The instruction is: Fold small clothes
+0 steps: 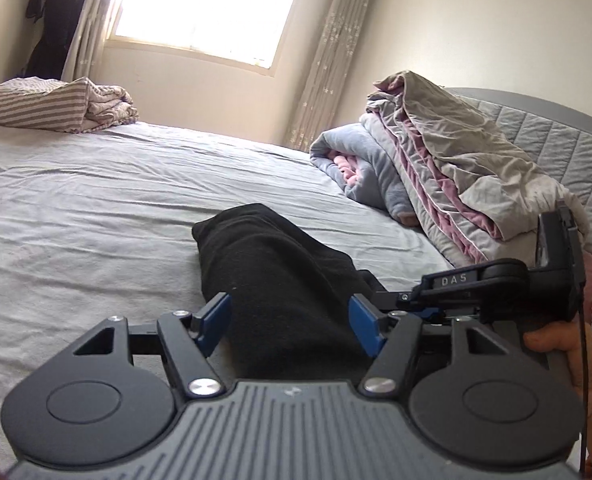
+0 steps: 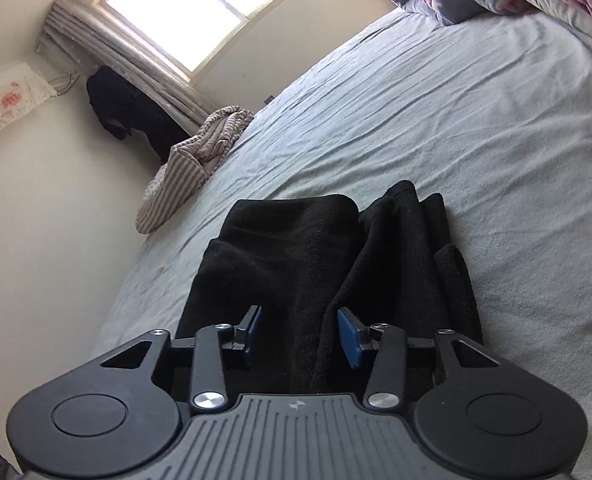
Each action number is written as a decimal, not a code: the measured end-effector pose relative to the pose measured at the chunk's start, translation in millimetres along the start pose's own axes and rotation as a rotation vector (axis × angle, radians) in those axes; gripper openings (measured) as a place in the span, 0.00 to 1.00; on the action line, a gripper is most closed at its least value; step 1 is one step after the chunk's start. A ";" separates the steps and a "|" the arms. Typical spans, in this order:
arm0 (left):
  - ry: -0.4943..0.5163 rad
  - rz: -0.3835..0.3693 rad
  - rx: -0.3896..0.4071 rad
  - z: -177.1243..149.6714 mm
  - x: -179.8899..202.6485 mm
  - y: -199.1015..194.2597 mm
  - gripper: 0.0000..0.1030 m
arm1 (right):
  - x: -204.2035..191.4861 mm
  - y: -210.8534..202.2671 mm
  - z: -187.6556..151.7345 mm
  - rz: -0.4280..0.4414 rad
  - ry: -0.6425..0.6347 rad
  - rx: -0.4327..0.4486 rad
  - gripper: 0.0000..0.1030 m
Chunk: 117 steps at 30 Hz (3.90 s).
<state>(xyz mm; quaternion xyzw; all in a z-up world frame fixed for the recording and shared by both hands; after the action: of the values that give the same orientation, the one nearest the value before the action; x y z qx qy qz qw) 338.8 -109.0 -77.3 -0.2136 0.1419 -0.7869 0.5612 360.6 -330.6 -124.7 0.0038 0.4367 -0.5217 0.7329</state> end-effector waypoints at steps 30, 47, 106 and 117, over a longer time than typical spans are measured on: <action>-0.115 -0.072 -0.256 -11.7 19.0 56.6 0.94 | 67.8 -56.5 12.2 -0.026 0.045 0.021 0.80; -0.500 -0.294 -0.432 -40.4 4.8 133.2 0.74 | 80.8 2.3 -12.2 0.211 0.271 -0.064 0.51; -0.017 0.233 -0.223 -75.6 -55.8 -208.9 0.97 | -148.5 -156.5 -152.6 -0.104 -0.281 0.064 0.82; 0.031 0.412 -0.252 -96.7 -61.6 -252.3 0.99 | -155.3 -194.4 -191.0 -0.298 -0.361 0.087 0.96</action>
<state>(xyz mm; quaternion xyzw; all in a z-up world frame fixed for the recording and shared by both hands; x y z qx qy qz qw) 100.5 30.8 -55.3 -0.2363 0.2883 -0.6351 0.6765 78.3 -212.8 -55.3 -0.1225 0.2715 -0.6345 0.7132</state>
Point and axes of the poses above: each gripper's, at about its wrist camera, not at the fingertips, and y roughly the way its jaws point, x to its right, z to its top, the point moved 10 cm from there along y, roughly the way its jaws point, and after that the axes turned 11 degrees about z, right-handed, at the moved point
